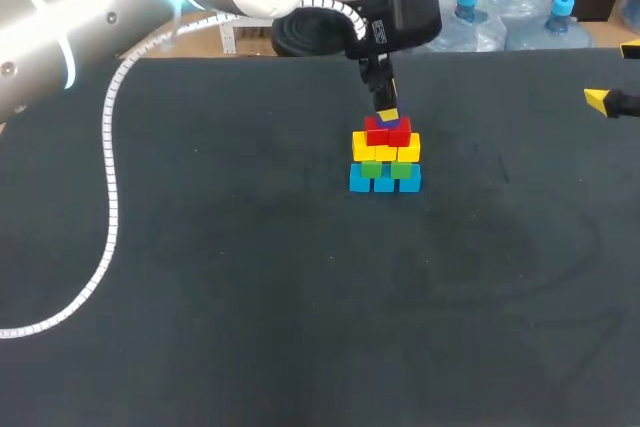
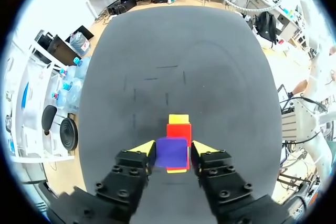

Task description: Place the blue cubes, place green cubes on the blue cubes, place the yellow cubes on the green cubes, then place the red cubes on the yellow cubes, and place purple cube on the red cubes.

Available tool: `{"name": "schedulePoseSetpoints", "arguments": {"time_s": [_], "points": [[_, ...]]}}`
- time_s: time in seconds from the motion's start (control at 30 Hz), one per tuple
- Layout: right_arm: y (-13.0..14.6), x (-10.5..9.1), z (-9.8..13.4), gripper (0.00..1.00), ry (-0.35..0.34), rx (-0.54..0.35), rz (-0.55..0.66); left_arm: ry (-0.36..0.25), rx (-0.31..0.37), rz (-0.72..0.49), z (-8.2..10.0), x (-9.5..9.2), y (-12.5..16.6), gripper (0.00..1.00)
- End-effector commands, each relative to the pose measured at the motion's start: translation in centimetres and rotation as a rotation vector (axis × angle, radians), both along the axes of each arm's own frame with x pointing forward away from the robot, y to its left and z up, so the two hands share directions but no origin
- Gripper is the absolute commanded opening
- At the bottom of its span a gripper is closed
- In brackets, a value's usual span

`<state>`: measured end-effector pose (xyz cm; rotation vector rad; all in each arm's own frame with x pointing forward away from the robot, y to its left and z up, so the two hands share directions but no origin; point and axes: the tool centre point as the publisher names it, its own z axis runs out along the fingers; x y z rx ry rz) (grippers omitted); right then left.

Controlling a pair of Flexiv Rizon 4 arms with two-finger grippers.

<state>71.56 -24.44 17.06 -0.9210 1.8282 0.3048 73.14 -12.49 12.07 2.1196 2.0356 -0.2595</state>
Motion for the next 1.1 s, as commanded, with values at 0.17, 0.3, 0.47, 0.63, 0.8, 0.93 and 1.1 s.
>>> {"name": "schedulePoseSetpoints", "arguments": {"time_s": [0.17, 0.3, 0.47, 0.63, 0.8, 0.93, 1.1], "points": [[0.0, 0.0, 0.0, 1.0, -0.001, 0.001, 0.0, 0.002, 0.001, -0.004, 0.0, 0.1, -0.1, 0.92], [0.0, 0.0, 0.0, 1.0, -0.001, 0.001, 0.0, 0.0, -0.003, -0.007, 0.1, 0.0, -0.2, 1.0], [0.0, 0.0, 0.0, 1.0, -0.001, 0.001, 0.0, -0.013, -0.042, -0.007, 1.3, -0.2, -0.4, 1.0], [0.0, 0.0, 0.0, 1.0, -0.001, 0.001, 0.0, -0.046, -0.118, 0.007, 5.0, -0.5, 0.5, 1.0], [0.0, 0.0, 0.0, 1.0, -0.001, 0.001, 0.0, -0.081, -0.178, 0.035, 8.1, -0.4, 1.9, 1.0], [0.0, 0.0, 0.0, 1.0, -0.001, 0.001, 0.0, -0.122, -0.292, 0.088, 10.6, -0.2, 3.1, 1.0], [0.0, 0.0, 0.0, 1.0, -0.001, 0.001, 0.0, -0.23, -0.415, 0.149, 13.8, 1.0, 5.9, 1.0]]}}
